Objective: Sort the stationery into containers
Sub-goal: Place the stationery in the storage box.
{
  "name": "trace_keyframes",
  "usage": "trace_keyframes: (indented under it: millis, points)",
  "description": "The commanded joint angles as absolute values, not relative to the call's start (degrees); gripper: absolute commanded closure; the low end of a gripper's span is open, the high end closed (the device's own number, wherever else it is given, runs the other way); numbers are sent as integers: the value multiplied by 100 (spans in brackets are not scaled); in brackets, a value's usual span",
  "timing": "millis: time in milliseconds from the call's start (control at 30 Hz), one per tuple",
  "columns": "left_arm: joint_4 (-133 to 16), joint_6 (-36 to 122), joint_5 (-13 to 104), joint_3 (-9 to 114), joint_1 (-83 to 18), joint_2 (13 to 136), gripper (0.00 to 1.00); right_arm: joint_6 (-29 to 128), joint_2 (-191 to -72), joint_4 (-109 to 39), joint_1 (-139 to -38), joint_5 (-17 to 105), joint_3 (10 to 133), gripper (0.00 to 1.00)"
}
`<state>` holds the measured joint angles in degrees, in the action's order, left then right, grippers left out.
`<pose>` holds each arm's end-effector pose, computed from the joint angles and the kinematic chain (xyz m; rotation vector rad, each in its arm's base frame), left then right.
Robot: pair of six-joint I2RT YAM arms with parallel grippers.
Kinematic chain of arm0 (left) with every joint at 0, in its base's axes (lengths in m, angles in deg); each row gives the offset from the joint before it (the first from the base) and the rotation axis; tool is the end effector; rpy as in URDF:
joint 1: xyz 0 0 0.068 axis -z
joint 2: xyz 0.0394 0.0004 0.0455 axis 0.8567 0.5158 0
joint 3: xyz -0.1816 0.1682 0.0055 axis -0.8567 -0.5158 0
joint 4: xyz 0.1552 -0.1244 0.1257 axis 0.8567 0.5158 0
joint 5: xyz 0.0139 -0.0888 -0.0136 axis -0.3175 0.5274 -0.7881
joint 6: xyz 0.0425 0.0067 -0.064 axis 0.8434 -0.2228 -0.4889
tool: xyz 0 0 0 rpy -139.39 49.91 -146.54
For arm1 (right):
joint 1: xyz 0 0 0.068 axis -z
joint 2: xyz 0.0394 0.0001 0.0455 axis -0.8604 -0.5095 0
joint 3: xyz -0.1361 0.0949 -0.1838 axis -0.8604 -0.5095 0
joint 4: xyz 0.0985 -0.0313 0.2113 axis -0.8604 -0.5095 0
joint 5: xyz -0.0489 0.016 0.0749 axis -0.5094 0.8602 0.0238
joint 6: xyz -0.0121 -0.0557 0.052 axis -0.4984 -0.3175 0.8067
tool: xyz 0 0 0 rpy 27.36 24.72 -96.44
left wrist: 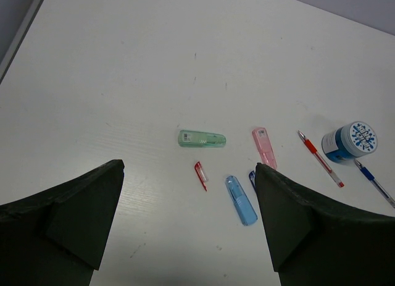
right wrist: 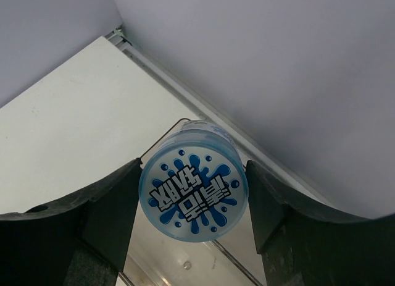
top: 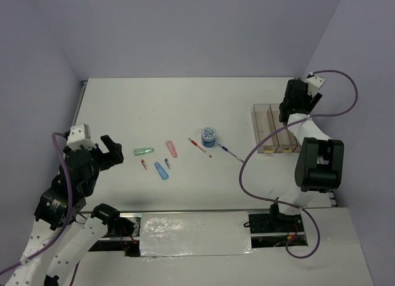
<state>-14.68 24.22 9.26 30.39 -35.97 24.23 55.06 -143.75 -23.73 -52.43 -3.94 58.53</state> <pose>0.1074 -0.0119 0.3223 -0.4427 1.7838 -0.1878 0.3587 -0.0862 0.2486 0.7630 1.7219 -0.6064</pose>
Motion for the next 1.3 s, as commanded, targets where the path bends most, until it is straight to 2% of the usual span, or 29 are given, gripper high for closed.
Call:
trace_keyframes:
  millis: [0, 533, 700, 1133, 1267]
  points:
    - [-1746, 2563, 929, 3018, -3566, 2398, 1, 5566, -14507, -1808, -5198, -291, 5992, 100]
    - [-1737, 2563, 947, 3018, -3566, 2442, 1, 5689, -15139, -2105, -4926, 166, 6370, 100]
    - [-1737, 2563, 938, 3018, -3566, 2424, 1, 5803, -15342, -2554, -4785, 596, 6766, 94]
    - [-1746, 2563, 956, 3018, -3566, 2398, 1, 5794, -15615, -3108, -4733, 948, 7249, 91]
    - [-1746, 2563, 947, 3010, -3566, 2380, 1, 5821, -15597, -3117, -4733, 957, 7232, 83]
